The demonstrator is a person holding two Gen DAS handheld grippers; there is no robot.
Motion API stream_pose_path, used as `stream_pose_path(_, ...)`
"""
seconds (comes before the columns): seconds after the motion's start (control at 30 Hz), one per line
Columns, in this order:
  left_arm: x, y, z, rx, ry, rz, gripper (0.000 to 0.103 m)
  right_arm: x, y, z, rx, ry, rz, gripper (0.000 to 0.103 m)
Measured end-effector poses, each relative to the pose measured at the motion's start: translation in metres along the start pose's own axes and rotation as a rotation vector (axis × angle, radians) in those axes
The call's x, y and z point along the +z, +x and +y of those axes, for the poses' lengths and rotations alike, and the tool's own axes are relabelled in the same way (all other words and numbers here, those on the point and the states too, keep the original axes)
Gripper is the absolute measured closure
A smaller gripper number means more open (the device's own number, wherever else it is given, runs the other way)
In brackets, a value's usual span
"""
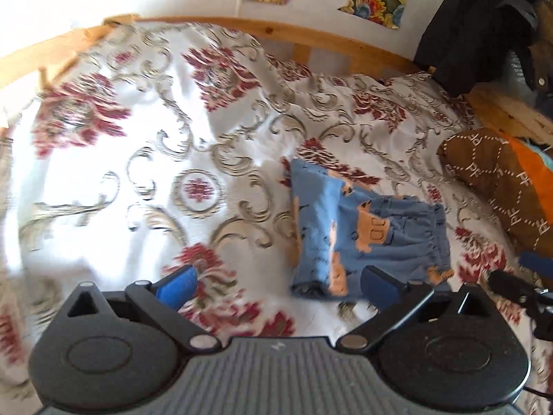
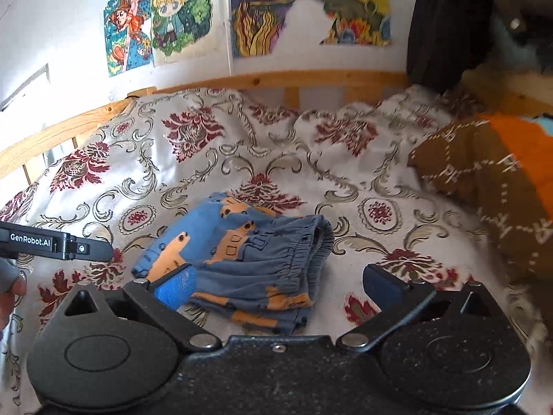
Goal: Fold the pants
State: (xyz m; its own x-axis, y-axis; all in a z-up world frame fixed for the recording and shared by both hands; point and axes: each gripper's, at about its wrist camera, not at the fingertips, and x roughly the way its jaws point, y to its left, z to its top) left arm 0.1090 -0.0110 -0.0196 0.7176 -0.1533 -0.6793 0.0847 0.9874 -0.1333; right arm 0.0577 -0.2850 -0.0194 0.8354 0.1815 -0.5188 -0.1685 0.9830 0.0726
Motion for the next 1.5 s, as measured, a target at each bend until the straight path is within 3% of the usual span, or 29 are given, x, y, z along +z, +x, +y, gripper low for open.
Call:
stream_pose_path(0.27,-0.041,-0.058,-0.007,0.098,0.080,-0.026,0.000,-0.022,-0.056,0.031,-0.084,0.002,-0.041,0.001)
stream_pose_path(0.53,-0.077,-0.088,-0.010,0.118,0.105,-0.078,0.000,-0.040,-0.090,0.049,-0.103,-0.024,-0.061,0.001)
stream_pose_path(1.5,-0.085,-0.081,-0.007,0.097,0.101,-0.053,0.000,-0.051,-0.085,0.053,-0.102,-0.017,-0.007,0.001)
